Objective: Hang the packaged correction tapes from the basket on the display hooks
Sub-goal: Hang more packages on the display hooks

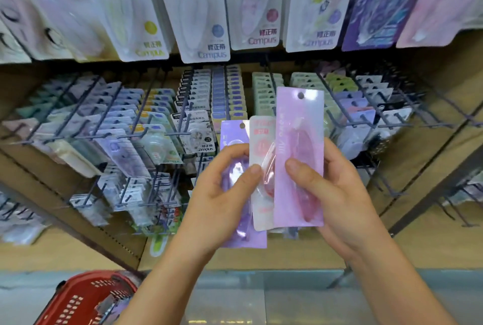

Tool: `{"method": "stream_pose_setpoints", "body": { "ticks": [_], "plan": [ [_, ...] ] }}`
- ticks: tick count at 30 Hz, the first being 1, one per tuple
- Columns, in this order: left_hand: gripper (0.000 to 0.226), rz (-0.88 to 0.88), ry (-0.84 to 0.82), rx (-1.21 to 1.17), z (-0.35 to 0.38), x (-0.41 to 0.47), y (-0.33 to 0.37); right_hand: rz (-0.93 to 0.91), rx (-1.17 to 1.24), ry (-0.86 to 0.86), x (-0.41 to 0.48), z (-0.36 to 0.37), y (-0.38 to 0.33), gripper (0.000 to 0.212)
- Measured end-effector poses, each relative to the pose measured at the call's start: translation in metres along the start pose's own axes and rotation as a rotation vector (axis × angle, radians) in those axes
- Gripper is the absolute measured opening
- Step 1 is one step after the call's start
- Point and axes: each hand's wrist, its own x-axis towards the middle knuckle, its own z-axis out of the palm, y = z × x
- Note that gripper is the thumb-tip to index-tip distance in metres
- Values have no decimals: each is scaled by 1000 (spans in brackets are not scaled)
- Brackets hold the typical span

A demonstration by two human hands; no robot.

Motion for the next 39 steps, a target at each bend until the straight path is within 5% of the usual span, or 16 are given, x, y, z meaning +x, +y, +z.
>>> {"method": "stream_pose_setpoints", "body": {
  "ticks": [7, 13, 16, 20, 25, 28, 31, 35, 39],
  "plan": [
    [20, 151, 88, 32, -3, 22, 49, -233, -103, -73, 18, 4, -45, 54],
    [68, 448, 130, 325, -13, 43, 93, -462, -217, -40, 34, 19, -78, 69],
    [92, 392, 237, 307, -23, 53, 108, -508, -261, -3, 35, 23, -94, 91],
    [37, 294, 350, 133, -36, 63, 133, -561, -204, -9, 37, 32, -113, 81],
    [14, 241, 186, -83, -36, 67, 152, -467, -6, -28, 46, 37, -120, 85],
    [14, 293, 206, -76, -44, 71, 161, -490, -2, -22, 47, 42, -131, 91],
    [41, 427, 225, -40, -55, 75, 175, -531, 37, -27, 49, 47, -143, 83],
    [30, 381, 33, -78, -48, 75, 189, -552, 47, -87, 54, 62, -152, 80],
    [44, 338, -67, -32, -43, 84, 193, -594, 28, -94, 62, 76, -159, 84]
  ]
}}
